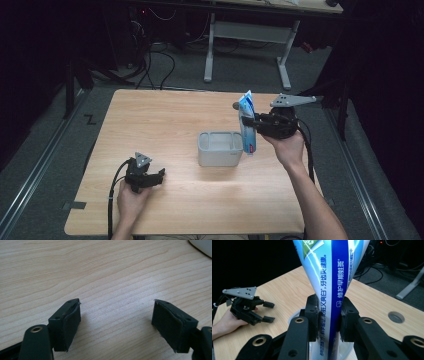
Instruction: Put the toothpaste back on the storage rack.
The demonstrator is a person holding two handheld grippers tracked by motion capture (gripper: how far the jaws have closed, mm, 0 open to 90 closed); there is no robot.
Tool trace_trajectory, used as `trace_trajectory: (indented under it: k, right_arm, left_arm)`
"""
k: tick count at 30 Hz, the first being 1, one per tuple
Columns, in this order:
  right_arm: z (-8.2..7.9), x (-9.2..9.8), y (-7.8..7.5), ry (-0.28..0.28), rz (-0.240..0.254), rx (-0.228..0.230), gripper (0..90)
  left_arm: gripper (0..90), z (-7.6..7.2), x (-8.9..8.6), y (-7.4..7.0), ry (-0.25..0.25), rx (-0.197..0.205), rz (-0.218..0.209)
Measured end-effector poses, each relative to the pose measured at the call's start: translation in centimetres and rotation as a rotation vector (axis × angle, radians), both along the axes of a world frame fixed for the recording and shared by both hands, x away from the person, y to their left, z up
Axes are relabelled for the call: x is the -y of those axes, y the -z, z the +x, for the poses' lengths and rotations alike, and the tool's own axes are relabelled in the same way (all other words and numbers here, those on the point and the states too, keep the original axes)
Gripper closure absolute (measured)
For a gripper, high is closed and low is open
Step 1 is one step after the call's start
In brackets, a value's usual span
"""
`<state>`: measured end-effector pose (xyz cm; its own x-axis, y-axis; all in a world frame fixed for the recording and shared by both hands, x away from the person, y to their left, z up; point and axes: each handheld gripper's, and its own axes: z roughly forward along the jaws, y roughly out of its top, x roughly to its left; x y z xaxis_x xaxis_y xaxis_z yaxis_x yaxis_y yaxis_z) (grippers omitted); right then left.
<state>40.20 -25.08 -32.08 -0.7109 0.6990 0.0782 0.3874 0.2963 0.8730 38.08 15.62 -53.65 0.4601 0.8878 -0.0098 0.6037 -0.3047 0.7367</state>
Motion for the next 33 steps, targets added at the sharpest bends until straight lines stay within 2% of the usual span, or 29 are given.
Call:
trace_trajectory:
  k: [4, 5, 7, 13, 25, 33]
  right_arm:
    - [0.4, -0.9, -0.3, -0.009, 0.012, -0.002, 72.7]
    - [0.6, -1.7, -0.5, -0.012, 0.005, 0.014, 72.7]
    - [0.9, -2.2, -0.7, -0.021, 0.002, 0.014, 72.7]
    - [1.6, -3.3, -0.8, -0.029, 0.001, 0.012, 72.7]
    - [3.6, -5.1, 0.1, -0.025, 0.004, -0.001, 72.4]
    - [4.5, -6.1, 1.0, -0.019, -0.018, -0.013, 72.3]
  left_arm:
    - [23.6, 0.0, 0.0, 0.0, 0.0, 0.0, 0.0]
    - [23.6, 0.0, 0.0, 0.0, 0.0, 0.0, 0.0]
    - [23.6, 0.0, 0.0, 0.0, 0.0, 0.0, 0.0]
    - [23.6, 0.0, 0.0, 0.0, 0.0, 0.0, 0.0]
    - [23.6, 0.0, 0.0, 0.0, -0.001, 0.0, 0.0]
    - [23.6, 0.0, 0.0, 0.0, -0.001, 0.0, 0.0]
